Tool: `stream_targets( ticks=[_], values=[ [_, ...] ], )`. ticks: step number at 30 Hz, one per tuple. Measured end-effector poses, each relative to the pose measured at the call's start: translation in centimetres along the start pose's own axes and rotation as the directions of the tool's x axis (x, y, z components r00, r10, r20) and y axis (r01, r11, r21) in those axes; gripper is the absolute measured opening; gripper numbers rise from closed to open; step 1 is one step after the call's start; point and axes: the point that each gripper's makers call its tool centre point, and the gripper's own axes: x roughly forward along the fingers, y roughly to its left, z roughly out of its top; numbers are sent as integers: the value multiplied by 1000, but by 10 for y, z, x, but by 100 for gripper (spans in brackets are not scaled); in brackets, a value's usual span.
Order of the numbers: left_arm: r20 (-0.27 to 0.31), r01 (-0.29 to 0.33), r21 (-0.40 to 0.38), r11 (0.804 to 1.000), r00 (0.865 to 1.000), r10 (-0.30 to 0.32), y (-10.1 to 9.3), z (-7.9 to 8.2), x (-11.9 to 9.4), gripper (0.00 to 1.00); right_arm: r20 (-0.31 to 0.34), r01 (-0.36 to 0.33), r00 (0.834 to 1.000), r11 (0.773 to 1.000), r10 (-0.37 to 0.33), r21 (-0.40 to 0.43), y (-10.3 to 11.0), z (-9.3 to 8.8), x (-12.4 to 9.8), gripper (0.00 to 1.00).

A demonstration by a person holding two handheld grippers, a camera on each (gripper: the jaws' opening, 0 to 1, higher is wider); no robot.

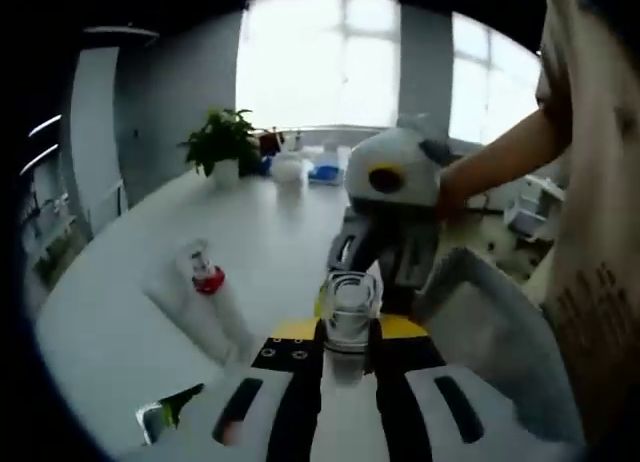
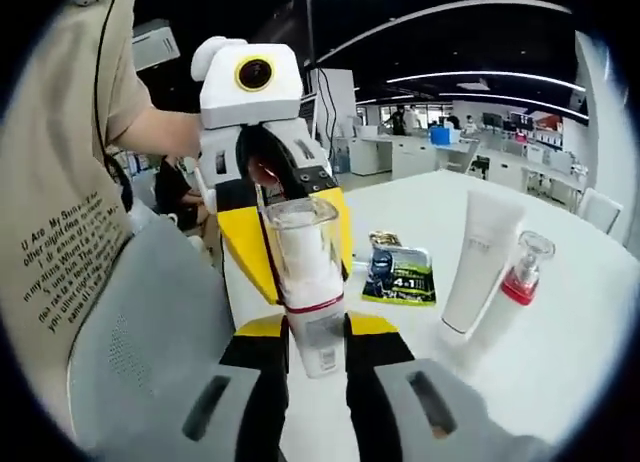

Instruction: Arrange the skincare products in the storage area until every visible bottle or jar stands upright without overlapping.

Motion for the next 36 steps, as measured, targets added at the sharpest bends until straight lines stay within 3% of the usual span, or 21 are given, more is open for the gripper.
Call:
stream_targets(
  ticks=[5, 16, 36],
  values=[
    [-28, -22, -5, 1000, 999, 22, 3, -14, 10, 15, -49, -8, 999, 999, 6, -36, -4, -17, 6, 20],
    [-74, -42, -32, 999, 996, 40, 9, -41, 26, 15, -97, -45, 994, 998, 41, -33, -9, -46, 19, 20],
    [-138, -68, -36, 997, 988, 63, 11, -73, 40, 15, -152, -71, 986, 996, 63, -48, -10, -78, 34, 21]
  ],
)
